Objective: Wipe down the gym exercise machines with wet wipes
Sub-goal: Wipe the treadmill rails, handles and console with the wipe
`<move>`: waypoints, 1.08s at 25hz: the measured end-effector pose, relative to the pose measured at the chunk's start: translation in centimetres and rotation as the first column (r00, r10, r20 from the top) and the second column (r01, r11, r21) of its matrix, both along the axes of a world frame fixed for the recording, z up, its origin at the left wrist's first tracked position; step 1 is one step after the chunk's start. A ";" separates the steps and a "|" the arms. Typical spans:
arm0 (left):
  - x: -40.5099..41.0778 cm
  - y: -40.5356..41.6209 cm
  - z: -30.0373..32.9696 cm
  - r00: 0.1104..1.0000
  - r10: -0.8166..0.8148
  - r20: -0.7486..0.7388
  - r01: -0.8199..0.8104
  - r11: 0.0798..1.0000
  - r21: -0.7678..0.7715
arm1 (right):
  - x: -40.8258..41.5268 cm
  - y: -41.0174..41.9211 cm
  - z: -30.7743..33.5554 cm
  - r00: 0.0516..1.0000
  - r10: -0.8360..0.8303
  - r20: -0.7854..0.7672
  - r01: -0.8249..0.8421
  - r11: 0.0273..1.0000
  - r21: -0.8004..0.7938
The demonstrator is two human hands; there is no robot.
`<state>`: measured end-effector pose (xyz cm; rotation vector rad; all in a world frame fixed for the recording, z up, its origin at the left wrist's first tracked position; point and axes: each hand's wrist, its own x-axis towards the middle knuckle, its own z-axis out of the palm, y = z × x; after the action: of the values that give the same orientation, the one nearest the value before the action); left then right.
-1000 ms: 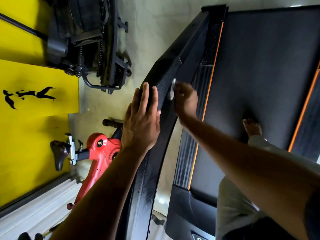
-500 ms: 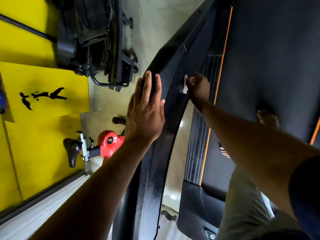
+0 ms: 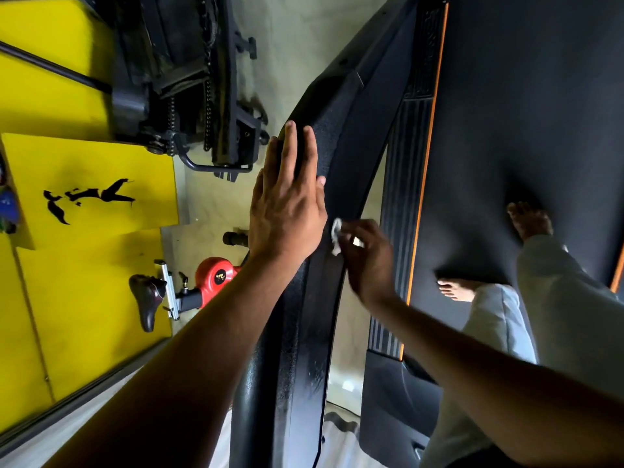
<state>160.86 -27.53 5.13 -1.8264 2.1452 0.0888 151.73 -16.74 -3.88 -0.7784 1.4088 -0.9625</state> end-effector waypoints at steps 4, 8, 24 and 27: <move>0.0 -0.1 0.1 1.000 0.010 -0.017 -0.010 1.000 -0.010 | -1.1 -7.3 -7.2 0.987 -0.085 -0.134 0.106 0.982 0.154; 0.0 0.0 -0.1 1.000 0.005 -0.008 -0.005 1.000 -0.002 | -1.0 -8.7 -11.5 0.981 -0.015 -0.195 0.074 0.951 0.301; 0.3 -0.2 -0.4 1.000 0.005 -0.030 -0.006 1.000 -0.014 | 0.6 -9.1 -12.5 0.986 -0.113 -0.121 0.154 0.894 0.420; 0.3 -0.3 -0.2 1.000 0.006 -0.028 -0.006 1.000 -0.005 | -0.2 -10.7 -13.4 0.968 -0.004 -0.251 0.109 0.908 0.405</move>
<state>161.15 -27.83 4.91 -1.8445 2.1607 0.1112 151.58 -27.47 -17.27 -0.5464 1.7867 -0.5856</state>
